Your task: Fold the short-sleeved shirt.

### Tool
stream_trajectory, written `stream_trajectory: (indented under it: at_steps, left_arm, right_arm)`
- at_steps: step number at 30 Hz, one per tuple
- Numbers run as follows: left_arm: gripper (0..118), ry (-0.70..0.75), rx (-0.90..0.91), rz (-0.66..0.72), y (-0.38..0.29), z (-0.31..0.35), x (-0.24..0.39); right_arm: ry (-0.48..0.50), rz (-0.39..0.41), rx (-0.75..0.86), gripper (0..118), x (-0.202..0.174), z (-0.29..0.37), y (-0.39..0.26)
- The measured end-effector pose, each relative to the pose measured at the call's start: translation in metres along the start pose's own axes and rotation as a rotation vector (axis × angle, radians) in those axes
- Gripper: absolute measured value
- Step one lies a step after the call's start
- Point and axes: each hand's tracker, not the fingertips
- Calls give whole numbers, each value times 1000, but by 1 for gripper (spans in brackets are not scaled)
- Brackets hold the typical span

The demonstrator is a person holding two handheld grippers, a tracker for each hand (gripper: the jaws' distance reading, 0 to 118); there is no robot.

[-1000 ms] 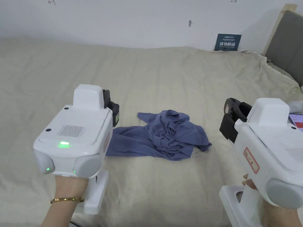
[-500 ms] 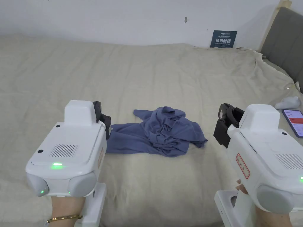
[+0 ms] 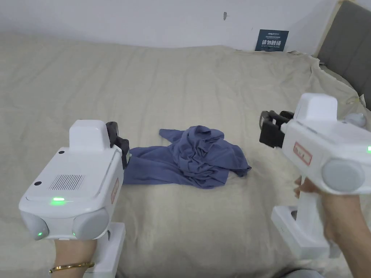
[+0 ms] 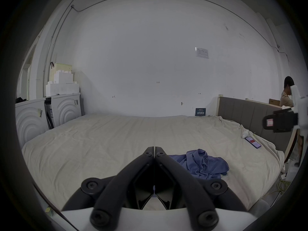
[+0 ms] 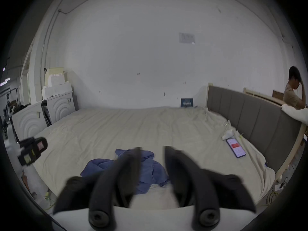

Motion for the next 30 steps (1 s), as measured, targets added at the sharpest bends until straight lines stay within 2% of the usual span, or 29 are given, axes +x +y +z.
stream_trajectory:
  at_steps: [3,4,6,8,9,12,14,17,21,23,27,29,30]
  left_arm:
    - [0,7,-7,6,-1,-4,-2]
    - [0,8,-11,6,-1,-5,-3]
    - [0,12,-17,9,-1,-7,-5]
    - [0,14,-24,16,-2,-12,-8]
    - [0,18,-26,21,-2,-14,-8]
    - [0,23,-37,22,-3,-21,-9]
    - [0,26,-48,15,-5,-26,-9]
    - [0,25,-63,19,-8,-35,-8]
    - [0,21,-87,4,-14,-48,-6]
    - [0,22,-98,4,-17,-54,-5]
    - [0,20,-126,8,-24,-66,-4]
    - [0,19,-134,6,-27,-69,-5]
    - [0,21,-139,5,-28,-70,-5]
  right_arm:
    - [2,21,-139,104,8,-39,21]
    - [-1,37,-190,116,10,-54,25]
    - [-29,94,-311,118,8,-83,28]
    - [-68,106,-423,118,11,-115,24]
    - [-81,82,-483,118,14,-130,20]
    - [-77,-88,-651,117,28,-173,-5]
    - [-95,-166,-721,117,35,-192,-23]
    - [-131,-175,-747,110,40,-214,-45]
    - [-199,-154,-772,80,44,-234,-65]
    - [-191,-157,-778,73,46,-239,-69]
    - [-140,-157,-804,44,40,-249,-76]
    - [-126,-160,-816,42,36,-254,-79]
    - [-121,-165,-821,35,37,-257,-81]
